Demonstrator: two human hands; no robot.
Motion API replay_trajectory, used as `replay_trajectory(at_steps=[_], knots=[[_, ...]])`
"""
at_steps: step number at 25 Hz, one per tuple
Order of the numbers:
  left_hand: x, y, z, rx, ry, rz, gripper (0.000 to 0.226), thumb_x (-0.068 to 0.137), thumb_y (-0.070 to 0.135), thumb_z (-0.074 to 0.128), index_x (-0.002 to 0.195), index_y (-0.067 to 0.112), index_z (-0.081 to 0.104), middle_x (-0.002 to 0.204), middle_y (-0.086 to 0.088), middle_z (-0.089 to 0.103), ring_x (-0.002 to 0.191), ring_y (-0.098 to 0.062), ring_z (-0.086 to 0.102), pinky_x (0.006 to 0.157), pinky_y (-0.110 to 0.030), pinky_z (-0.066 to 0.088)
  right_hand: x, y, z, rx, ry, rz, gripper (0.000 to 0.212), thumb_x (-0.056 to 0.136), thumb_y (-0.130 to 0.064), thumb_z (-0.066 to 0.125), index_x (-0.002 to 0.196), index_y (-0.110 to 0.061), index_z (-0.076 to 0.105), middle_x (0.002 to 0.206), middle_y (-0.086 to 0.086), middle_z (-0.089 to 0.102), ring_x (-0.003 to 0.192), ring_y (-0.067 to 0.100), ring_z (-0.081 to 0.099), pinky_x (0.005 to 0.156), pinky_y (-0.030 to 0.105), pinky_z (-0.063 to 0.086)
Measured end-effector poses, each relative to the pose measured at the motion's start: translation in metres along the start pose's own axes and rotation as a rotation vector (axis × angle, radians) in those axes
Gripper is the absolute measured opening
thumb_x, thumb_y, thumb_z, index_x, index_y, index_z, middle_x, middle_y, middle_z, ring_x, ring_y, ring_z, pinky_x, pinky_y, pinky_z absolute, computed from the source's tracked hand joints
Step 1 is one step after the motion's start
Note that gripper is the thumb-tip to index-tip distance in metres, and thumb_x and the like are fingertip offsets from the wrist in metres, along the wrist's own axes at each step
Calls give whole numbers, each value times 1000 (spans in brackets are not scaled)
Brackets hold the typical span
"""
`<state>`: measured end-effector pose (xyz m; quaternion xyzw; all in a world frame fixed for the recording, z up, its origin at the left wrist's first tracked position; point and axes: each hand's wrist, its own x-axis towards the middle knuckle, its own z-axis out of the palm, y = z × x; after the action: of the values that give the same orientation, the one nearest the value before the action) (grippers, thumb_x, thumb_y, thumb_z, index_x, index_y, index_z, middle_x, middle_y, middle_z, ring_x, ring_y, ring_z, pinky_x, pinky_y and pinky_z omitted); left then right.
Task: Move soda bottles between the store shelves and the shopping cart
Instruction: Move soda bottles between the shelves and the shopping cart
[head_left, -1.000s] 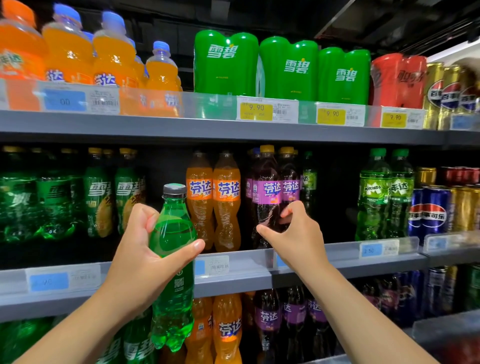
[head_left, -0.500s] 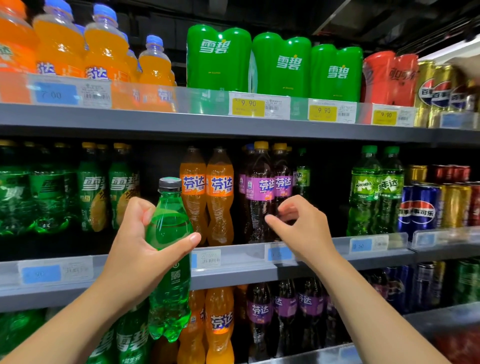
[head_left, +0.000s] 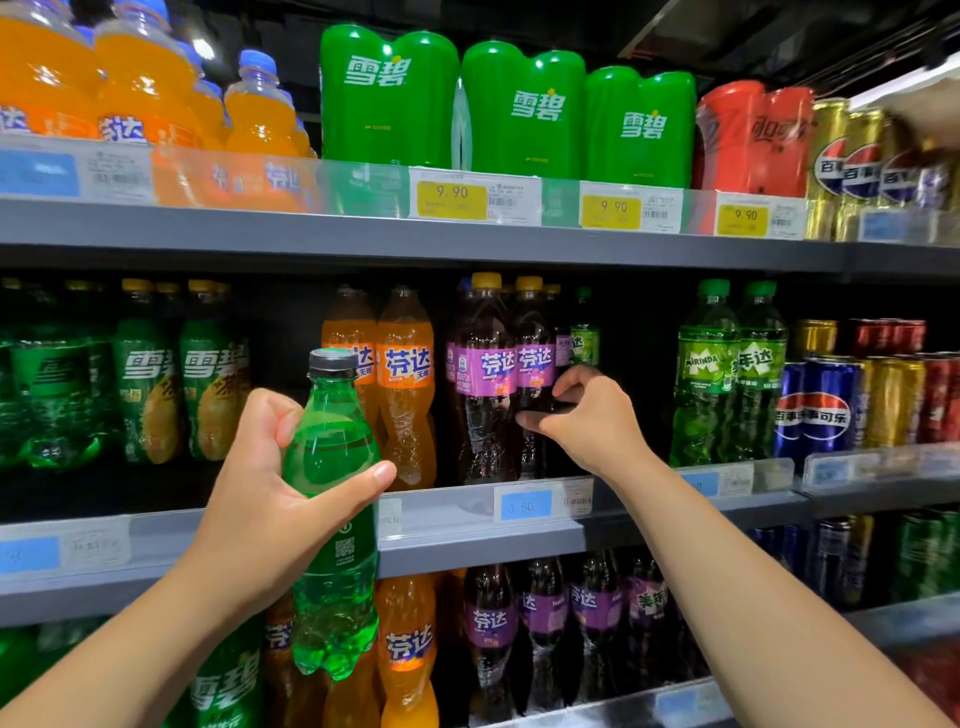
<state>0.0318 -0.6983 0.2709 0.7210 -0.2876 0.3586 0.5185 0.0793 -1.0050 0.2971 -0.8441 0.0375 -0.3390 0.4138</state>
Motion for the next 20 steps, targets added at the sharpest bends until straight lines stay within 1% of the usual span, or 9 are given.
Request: replay_trajectory(at_steps=[1,3,5,7,9,11,14,18,20], knots=[[1,1,1,5,4,4,58,57,64,79,87,35,39,90,14,60,75,-4,63,59,-13,52,2,2,1,-10,-5,-1,49,64,-40,95,85,-32,52,92,-13,61,84,3,60,60,18,39],[3,1,3,20,12,8,59,56,64,79,88,34,40,88,17,59,73,-3,62,54,-20,52,7,5,0,-24,-32,-4,50,65,-40,95,84,-31,50,90,-13,60,81,1,56,59,19,37],[5,1,5,21,20,1,59,56,64,79,88,33,40,86,17,59,71,-2,62,56,-23,49,12,10,-5,-34,-69,-13,49,67,-38,94,85,-30,49,91,-9,60,80,5,56,61,22,39],[7,1,6,15,21,-7,60,55,64,80,89,32,41,86,15,60,71,-3,63,56,-23,50,15,15,-14,-58,-96,-24,47,70,-34,93,85,-29,48,93,-6,61,83,13,61,65,27,46],[8,0,8,24,19,8,61,56,61,81,89,29,41,87,13,59,71,-4,63,56,-16,51,19,19,-23,-25,-126,-1,46,73,-28,91,88,-27,48,99,-1,63,93,25,66,78,42,57],[8,0,10,23,18,17,60,59,54,85,88,28,40,86,14,59,72,-3,63,56,-12,50,21,22,-29,-13,-149,16,45,75,-24,90,89,-25,47,105,3,63,99,31,66,89,52,57],[7,1,10,-4,19,15,63,59,50,93,88,28,41,86,14,60,73,-4,64,60,-14,52,25,26,-34,-47,-163,16,44,78,-24,88,90,-26,45,108,7,63,101,34,66,90,54,57],[7,0,9,-1,26,23,60,63,47,93,88,29,41,87,14,61,73,-5,64,58,-13,52,25,29,-36,-59,-172,8,44,81,-26,85,90,-30,43,110,8,63,99,33,67,89,54,58],[7,0,9,-11,30,11,58,59,51,87,88,30,41,87,15,61,73,-5,65,59,-18,54,25,28,-36,-83,-171,-1,45,81,-25,85,90,-30,41,110,7,62,97,33,67,88,54,58]])
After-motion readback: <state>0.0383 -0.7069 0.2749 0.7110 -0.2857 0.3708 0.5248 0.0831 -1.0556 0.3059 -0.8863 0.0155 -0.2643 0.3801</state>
